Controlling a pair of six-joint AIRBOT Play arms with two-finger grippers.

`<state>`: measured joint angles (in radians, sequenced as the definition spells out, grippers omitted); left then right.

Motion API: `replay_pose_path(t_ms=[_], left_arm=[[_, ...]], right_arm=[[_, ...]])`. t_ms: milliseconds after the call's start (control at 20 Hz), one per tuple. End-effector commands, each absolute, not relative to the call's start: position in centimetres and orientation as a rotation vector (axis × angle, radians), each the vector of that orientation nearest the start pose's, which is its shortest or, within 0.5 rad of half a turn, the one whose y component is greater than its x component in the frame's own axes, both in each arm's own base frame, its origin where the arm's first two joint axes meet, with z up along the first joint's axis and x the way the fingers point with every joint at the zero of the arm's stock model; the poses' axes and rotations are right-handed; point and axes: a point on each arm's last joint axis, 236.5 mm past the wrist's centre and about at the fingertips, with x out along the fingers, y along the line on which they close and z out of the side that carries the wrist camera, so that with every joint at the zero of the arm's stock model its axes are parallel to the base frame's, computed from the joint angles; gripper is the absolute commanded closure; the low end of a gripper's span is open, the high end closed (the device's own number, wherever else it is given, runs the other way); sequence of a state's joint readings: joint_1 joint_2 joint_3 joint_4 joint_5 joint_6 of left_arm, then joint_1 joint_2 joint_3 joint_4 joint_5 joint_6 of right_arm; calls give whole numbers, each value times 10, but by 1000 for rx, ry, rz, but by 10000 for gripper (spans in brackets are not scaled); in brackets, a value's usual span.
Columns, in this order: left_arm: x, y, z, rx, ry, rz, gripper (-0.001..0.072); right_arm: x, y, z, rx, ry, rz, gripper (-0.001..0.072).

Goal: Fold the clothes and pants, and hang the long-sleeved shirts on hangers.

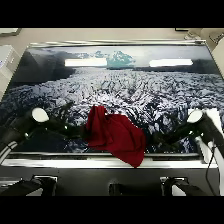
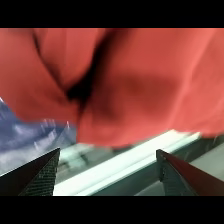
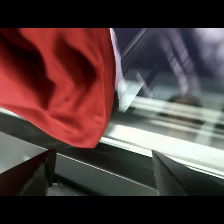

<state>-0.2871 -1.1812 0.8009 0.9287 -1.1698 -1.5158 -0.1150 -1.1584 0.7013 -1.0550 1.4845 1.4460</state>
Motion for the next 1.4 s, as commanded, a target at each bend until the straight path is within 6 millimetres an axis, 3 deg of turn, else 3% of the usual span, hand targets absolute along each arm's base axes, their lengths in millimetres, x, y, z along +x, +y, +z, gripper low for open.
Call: replay_pose_path(t_ms=[0, 300, 350, 400, 450, 500, 750, 800, 850, 900, 950, 1000, 1100, 1150, 1200, 1250, 1300, 1350], left_arm=[[224, -224, -66, -453, 1575, -521, -1], [229, -253, -85, -492, 1557, -513, 7], [227, -257, -88, -487, 1561, -517, 100], [225, -260, -89, -483, 1565, -520, 286], [225, -261, -88, -483, 1563, -524, 521], [225, -262, -86, -484, 1560, -529, 666], [229, -262, -66, -471, 1496, -567, 688], [230, -262, -63, -472, 1486, -572, 688], [231, -262, -60, -471, 1476, -577, 688], [230, -263, -56, -451, 1461, -603, 688], [230, -264, -50, -433, 1448, -632, 689], [235, -266, -40, -416, 1417, -658, 689], [264, -268, -1, -353, 1288, -697, 690], [286, -268, 31, -332, 1191, -710, 689], [312, -267, 77, -321, 1062, -723, 689], [335, -265, 136, -327, 916, -741, 689], [350, -263, 199, -328, 768, -762, 689], [355, -261, 274, -326, 596, -791, 689]], right_arm=[[161, 112, -79, 645, 1874, 356, 3], [161, 112, -84, 647, 1864, 345, 3], [162, 112, -84, 648, 1860, 344, 3], [162, 112, -84, 647, 1860, 346, 3], [161, 115, -84, 639, 1862, 352, 3], [160, 119, -86, 616, 1864, 364, 3], [156, 168, -105, 491, 1848, 402, 5], [156, 181, -106, 513, 1841, 421, 37], [158, 192, -105, 536, 1829, 436, 149], [165, 198, -102, 557, 1802, 443, 361], [171, 201, -96, 561, 1785, 456, 666], [184, 201, -85, 540, 1752, 479, 676], [227, 188, -50, 425, 1623, 510, 677], [261, 175, -17, 353, 1510, 507, 677], [300, 158, 28, 288, 1358, 487, 677], [334, 141, 84, 242, 1188, 458, 677], [363, 124, 156, 209, 983, 426, 677], [376, 113, 231, 189, 786, 414, 677]])
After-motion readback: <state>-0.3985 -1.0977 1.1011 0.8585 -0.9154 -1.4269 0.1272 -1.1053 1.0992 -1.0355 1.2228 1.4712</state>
